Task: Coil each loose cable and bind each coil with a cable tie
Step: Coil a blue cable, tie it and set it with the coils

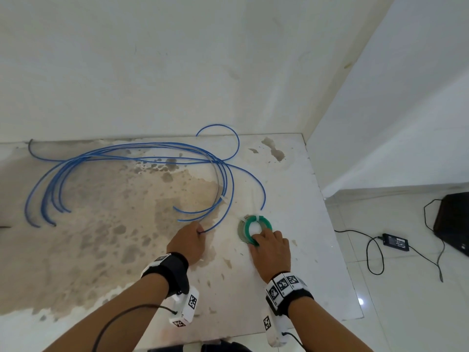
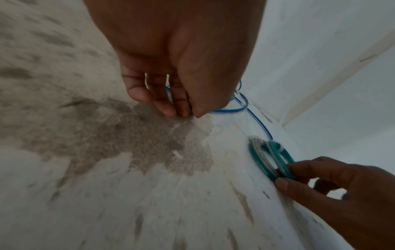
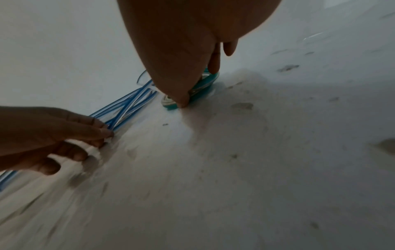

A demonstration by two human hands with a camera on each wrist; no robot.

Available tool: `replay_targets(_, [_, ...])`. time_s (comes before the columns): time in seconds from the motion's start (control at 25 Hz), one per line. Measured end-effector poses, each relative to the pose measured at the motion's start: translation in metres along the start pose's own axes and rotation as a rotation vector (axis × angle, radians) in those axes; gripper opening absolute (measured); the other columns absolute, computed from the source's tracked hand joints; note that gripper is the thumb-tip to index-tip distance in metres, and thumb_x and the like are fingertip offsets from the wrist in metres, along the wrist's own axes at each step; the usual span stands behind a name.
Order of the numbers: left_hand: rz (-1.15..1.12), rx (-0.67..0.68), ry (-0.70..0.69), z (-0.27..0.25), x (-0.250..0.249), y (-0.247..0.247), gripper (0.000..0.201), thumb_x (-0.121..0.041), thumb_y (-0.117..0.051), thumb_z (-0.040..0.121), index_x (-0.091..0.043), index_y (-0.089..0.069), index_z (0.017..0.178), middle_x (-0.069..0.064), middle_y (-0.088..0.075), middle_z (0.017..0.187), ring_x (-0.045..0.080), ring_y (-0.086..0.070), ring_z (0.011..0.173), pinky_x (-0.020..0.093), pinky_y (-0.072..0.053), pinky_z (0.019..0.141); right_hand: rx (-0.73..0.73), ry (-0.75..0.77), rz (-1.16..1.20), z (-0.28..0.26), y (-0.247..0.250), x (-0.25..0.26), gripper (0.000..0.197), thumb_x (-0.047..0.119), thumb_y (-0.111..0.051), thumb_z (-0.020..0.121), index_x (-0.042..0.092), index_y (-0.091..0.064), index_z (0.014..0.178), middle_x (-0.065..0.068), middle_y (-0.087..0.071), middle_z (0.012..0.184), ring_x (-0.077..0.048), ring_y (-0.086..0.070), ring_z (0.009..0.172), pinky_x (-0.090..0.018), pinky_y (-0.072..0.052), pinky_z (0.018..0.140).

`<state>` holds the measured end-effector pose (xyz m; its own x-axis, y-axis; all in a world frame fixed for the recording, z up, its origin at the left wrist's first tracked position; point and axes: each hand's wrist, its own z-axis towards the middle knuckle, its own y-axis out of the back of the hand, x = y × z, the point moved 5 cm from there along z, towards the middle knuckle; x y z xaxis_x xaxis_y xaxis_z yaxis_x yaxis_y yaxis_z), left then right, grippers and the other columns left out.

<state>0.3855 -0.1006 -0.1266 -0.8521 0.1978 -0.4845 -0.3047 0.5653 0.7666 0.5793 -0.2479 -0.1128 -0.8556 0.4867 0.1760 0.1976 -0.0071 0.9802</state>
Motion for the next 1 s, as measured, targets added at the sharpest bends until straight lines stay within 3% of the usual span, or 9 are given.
replay_targets(0.16, [-0.056,-0.016,0.037,0.0,0.009,0.002,0.01,-0.028,-0.047,0.099,-0.022,-0.054,0.094,0.001,-0.063,0.089,0.024,-0.058,0.083,0.034,-0.046,0.074,0.013,-0.149,0.004,-0.003,0.004,-0.027,0.012,0.035,-0.079,0.08,0.025,-0.072,0.082,0.003,-0.068,0.087,-0.021,-0.056,0.074,-0.035,-0.045,0.065])
replay_targets(0.28, [-0.064,-0.004,0.026,0.0,0.008,0.002,0.007,-0.027,-0.049,0.098,-0.021,-0.051,0.094,0.001,-0.061,0.086,0.024,-0.057,0.082,0.036,-0.047,0.073,0.02,-0.158,-0.009,0.003,0.004,-0.027,0.015,0.038,-0.076,0.083,0.023,-0.073,0.084,0.002,-0.068,0.084,-0.022,-0.056,0.076,-0.036,-0.045,0.068])
replay_targets(0.56, [-0.04,0.042,-0.03,-0.004,0.006,0.005,0.004,-0.02,-0.047,0.099,-0.02,-0.051,0.101,0.001,-0.059,0.089,0.02,-0.055,0.078,0.029,-0.037,0.068,0.069,-0.102,-0.026,0.015,0.002,-0.018,0.031,0.046,-0.053,0.099,0.029,-0.065,0.122,0.003,-0.065,0.114,-0.022,-0.052,0.103,-0.036,-0.042,0.088])
replay_targets(0.76, [-0.063,0.054,-0.053,-0.008,0.01,0.004,0.01,-0.018,-0.047,0.098,-0.022,-0.05,0.107,0.0,-0.056,0.095,0.019,-0.054,0.08,0.028,-0.037,0.071,-0.003,-0.107,0.018,0.013,0.003,-0.02,0.025,0.04,-0.071,0.089,0.025,-0.073,0.109,0.001,-0.068,0.099,-0.024,-0.056,0.089,-0.037,-0.045,0.077])
replay_targets(0.88, [-0.076,0.067,-0.037,-0.009,0.009,0.006,0.013,-0.019,-0.047,0.099,-0.02,-0.05,0.111,0.0,-0.056,0.096,0.018,-0.053,0.081,0.028,-0.036,0.072,0.037,-0.131,0.041,0.014,0.004,-0.021,0.03,0.044,-0.068,0.091,0.025,-0.07,0.113,0.001,-0.067,0.107,-0.023,-0.055,0.095,-0.037,-0.045,0.082])
replay_targets(1.0, [-0.111,0.086,-0.052,-0.014,0.005,0.007,0.019,-0.022,-0.05,0.1,-0.02,-0.048,0.119,0.001,-0.059,0.104,0.018,-0.056,0.087,0.029,-0.041,0.076,-0.049,-0.157,0.153,0.014,0.015,-0.017,0.04,0.054,-0.07,0.085,0.023,-0.067,0.11,0.002,-0.064,0.108,-0.022,-0.057,0.094,-0.037,-0.049,0.081])
